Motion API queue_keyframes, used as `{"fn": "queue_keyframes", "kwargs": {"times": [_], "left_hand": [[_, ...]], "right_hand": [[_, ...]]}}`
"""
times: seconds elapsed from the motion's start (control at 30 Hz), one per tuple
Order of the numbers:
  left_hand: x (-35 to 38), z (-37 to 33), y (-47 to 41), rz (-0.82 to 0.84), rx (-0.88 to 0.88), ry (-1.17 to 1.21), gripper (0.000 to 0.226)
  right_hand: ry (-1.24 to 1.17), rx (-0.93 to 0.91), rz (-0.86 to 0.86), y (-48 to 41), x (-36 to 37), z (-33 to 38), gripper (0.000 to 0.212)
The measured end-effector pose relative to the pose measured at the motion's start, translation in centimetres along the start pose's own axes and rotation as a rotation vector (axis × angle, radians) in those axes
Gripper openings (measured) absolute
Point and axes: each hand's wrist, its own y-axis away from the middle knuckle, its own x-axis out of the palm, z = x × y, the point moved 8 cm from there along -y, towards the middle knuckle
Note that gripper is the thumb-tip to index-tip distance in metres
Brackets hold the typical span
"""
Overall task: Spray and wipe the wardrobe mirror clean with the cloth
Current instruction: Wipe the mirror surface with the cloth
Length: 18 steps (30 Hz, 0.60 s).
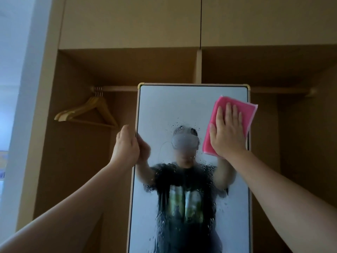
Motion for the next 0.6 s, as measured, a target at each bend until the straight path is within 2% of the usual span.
{"fn": "queue_keyframes", "kwargs": {"times": [0.2, 0.37, 0.6], "left_hand": [[1.6, 1.1, -0.2, 0.025, 0.007, 0.071, 0.021], [2.9, 3.5, -0.7, -0.042, -0.186, 0.159, 0.027], [3.6, 4.6, -1.0, -0.096, -0.208, 0.150, 0.033]], "right_hand": [[0.019, -0.017, 0.002, -1.5, -0.4, -0.4, 0.063], [0.028, -0.053, -0.003, -3.5, -0.7, -1.4, 0.065], [-0.009, -0.039, -0.041, -5.6, -0.5, -2.7, 0.064]]}}
